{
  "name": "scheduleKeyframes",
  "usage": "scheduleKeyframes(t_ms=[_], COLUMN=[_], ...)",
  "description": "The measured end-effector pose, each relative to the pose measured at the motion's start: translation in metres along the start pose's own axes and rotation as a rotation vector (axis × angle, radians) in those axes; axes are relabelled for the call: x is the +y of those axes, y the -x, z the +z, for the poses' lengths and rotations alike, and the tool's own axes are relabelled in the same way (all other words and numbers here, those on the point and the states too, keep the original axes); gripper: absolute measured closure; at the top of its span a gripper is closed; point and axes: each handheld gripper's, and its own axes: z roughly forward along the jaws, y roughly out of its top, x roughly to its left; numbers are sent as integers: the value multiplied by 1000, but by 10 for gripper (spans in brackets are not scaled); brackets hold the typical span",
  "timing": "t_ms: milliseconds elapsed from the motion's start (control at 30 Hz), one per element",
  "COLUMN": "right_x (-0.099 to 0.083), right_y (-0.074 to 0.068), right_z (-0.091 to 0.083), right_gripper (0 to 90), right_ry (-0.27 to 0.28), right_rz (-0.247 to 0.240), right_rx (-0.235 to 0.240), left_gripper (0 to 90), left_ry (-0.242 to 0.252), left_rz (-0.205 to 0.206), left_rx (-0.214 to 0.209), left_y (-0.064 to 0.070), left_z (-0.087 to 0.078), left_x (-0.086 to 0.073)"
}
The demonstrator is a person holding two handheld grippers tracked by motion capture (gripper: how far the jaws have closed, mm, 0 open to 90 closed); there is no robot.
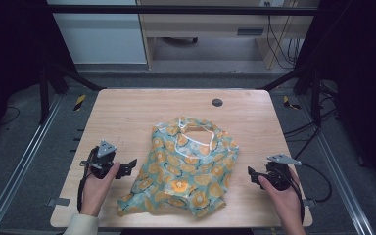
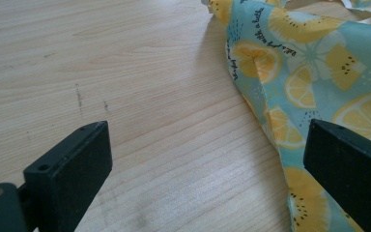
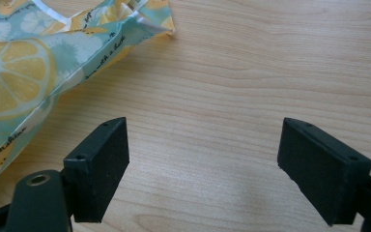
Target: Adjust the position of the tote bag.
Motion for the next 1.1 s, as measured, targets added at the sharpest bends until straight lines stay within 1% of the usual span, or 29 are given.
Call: scheduleKeyframes(t_ms=[100,200,333,400,433,533,567,633,700,800,867,933,967,1000,1033,1100], right_x=[1,1,6,12,16,31,36,46,57,73,80,84,85,86,86,87], right_y=[0,-1,-4,-7,-9,-17,-19,-24,-27,-33,-35,-36,-37,-37,-37,-38], right_z=[0,-1,-2,-4,-4,-3,-2,2,7,19,30,41,48,52,56,63], right_gripper=[211,233,241,242,240,227,223,200,190,168,152,127,122,117,108,96], right_ry=[1,6,11,22,28,40,40,27,17,-17,-51,-95,-113,-124,-141,-156], right_rz=[6,8,18,26,21,19,14,5,17,-4,-1,23,50,59,81,121], right_rx=[9,20,48,62,71,95,97,106,119,102,92,90,95,100,110,141], left_gripper=[32,32,32,32,32,33,33,34,34,35,35,35,35,35,36,36], left_ry=[-3,-8,-20,-23,-25,-33,-35,-34,-40,-39,-43,-33,-30,-29,-32,-30], left_rz=[4,21,34,38,35,42,45,47,58,61,67,64,65,68,76,81], left_rx=[2,9,17,22,23,25,26,25,27,31,34,33,34,35,36,35], left_y=[1,3,4,4,4,4,4,6,6,7,7,8,9,9,9,10], left_z=[1,1,1,2,3,4,5,6,6,6,6,4,4,4,3,4], left_x=[1,1,2,1,1,2,2,3,3,3,3,3,3,3,3,3])
